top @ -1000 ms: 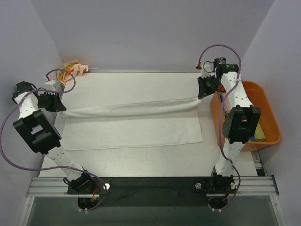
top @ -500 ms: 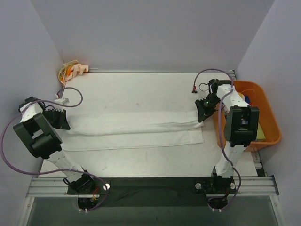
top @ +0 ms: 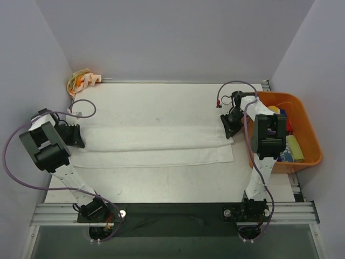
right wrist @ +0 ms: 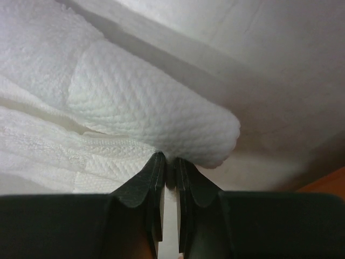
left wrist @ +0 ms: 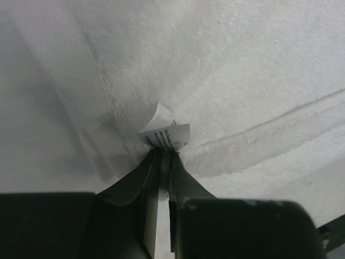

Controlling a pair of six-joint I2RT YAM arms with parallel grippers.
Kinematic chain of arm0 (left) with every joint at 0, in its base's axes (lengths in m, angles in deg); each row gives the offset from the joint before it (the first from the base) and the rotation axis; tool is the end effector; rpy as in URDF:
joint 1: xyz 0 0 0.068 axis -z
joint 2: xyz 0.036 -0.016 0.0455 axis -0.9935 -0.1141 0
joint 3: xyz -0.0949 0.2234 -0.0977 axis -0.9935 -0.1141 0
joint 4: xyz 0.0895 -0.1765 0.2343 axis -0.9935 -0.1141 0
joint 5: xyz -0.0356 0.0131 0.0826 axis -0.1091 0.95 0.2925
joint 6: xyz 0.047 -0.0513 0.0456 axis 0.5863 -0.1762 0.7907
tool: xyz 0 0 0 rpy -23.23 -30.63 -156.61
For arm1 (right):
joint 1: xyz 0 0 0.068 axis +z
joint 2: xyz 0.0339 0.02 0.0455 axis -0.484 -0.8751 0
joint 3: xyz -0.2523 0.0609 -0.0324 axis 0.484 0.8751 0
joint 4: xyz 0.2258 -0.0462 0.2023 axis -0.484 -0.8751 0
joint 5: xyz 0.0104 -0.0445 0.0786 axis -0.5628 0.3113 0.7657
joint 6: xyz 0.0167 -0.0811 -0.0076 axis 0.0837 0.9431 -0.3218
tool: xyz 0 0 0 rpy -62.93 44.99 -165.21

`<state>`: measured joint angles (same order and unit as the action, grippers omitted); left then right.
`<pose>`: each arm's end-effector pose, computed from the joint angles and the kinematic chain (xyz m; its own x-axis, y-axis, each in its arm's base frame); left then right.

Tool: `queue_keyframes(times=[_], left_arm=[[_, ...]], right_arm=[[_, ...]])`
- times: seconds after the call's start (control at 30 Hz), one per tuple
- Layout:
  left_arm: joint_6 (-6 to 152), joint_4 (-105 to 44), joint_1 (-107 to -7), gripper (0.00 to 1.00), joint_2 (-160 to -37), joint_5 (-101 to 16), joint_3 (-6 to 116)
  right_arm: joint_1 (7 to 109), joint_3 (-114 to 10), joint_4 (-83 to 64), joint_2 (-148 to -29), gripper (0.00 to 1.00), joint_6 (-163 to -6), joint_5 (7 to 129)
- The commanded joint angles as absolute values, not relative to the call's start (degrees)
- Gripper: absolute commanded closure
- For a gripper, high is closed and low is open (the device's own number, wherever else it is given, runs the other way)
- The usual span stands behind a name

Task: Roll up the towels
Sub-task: Fold the towel

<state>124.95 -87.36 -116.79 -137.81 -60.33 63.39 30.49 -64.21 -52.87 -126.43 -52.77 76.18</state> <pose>0.3561 0.1961 0.0872 -0.9519 0.0658 -0.2994 0.1660 0.9317 -0.3232 0.4604 0.0327 0.0949 -0.8345 -0.4277 -0.3474 -0.4961 0.8576 0.1357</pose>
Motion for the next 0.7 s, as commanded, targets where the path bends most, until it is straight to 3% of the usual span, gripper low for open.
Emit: queue_keyframes(times=[0.0, 0.3, 0.67], left_arm=[[121.9, -79.0, -114.7, 1.0, -140.7, -58.0, 69.0], [128.0, -94.1, -116.1, 1.0, -137.6, -65.0, 81.4], [135.4, -98.6, -118.3, 1.0, -132.3, -63.0, 74.7]], right_arm=[[30.9, -69.9, -53.6, -126.2, 1.0, -54.3, 72.0], [29.7, -73.0, -57.3, -118.8, 1.0, -51.9, 73.6], [29.2, -63.5, -59.0, -113.1, 1.0, -47.8, 73.9]])
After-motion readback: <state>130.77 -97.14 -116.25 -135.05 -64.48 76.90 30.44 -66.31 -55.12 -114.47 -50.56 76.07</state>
